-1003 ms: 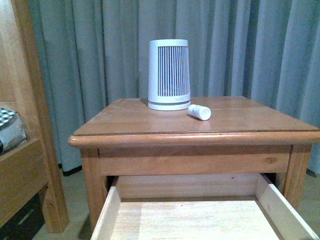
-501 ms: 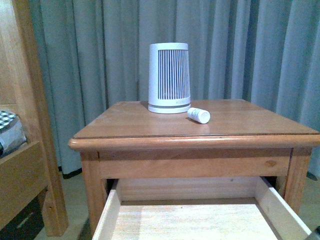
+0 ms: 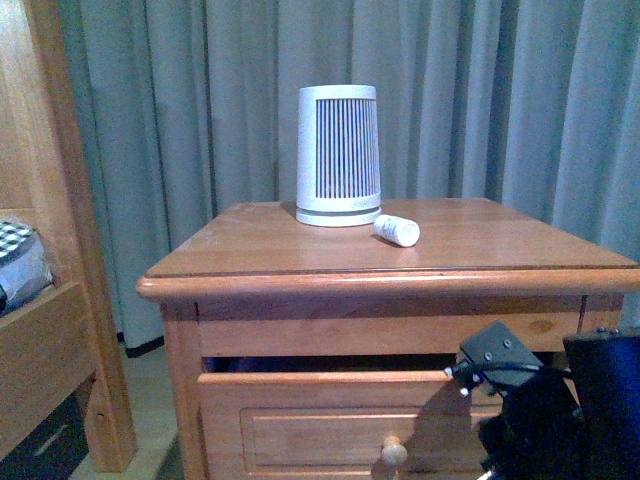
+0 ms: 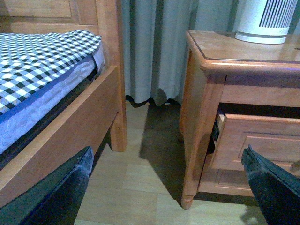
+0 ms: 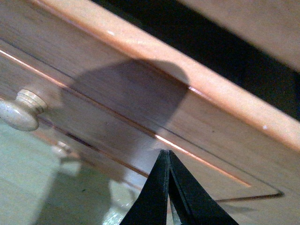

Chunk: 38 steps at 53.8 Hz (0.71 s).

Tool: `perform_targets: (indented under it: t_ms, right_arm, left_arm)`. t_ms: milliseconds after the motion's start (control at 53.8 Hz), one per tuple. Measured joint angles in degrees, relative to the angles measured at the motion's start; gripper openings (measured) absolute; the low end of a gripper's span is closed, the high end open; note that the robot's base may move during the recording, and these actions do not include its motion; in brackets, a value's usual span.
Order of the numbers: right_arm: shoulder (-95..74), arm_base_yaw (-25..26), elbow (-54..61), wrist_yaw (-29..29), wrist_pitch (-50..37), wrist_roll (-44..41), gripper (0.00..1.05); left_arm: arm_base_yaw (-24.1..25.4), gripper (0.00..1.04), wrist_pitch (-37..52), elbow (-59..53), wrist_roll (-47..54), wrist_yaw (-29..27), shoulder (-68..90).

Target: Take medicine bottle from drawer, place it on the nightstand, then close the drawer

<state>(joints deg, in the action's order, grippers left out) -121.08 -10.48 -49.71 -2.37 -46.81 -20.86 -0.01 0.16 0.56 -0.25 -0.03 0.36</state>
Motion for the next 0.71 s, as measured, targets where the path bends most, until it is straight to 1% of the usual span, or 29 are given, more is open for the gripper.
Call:
perform_targets:
  t_ms: [167,371,409,483,539,557,613,631,669,706]
  right_arm:
    - [-1.68,0.94,-5.03,1.29,0.5,-3.21,0.03]
    - [-1.4,1.18,-5.9,2.43,2.75,-2.4,0.03]
    - [-0.35,1.18,-5.88,2.62,4.74,-0.61,0.03]
    - [4.02,1.25,-5.05,3.56,11.32,5.77,0.03]
    - [9.4,1.4,-3.45,6.56,17.51,13.51,0.03]
    - [10.38,1.42,-3.13,7.06,18.47,14.16,0.03]
    - [16.39,1.6,-1.01,10.75,23.34,22.32,0.03]
    - [17.33,1.64,-0.61,11.34,23.85,23.58,0.03]
    - [21.51,1.88,1.2,13.77,25.24,28.7,0.03]
    - [24.7,2.1,2.58,14.73,25.53,31.91,0.03]
  left_arm:
    - [0.0,0.98,0.0,0.0,0.0,-0.02,0.0]
    - [0.0,0.98,0.0,0.0,0.0,-0.02,0.0]
    - [0.0,0.98,0.0,0.0,0.0,0.0,0.0]
    - [0.0,0.98,0.0,0.0,0.0,-0.02,0.0]
    - [0.0,0.98,0.0,0.0,0.0,-0.02,0.0]
    - [0.0,0.98,0.0,0.0,0.0,0.0,0.0]
    - [0.0,0.98,0.0,0.0,0.0,0.0,0.0]
    - [0.0,0.98,0.0,0.0,0.0,0.0,0.0]
    - [0.0,0.98,0.0,0.0,0.0,-0.02,0.0]
    - [0.0,0.98,0.0,0.0,0.0,-0.02,0.0]
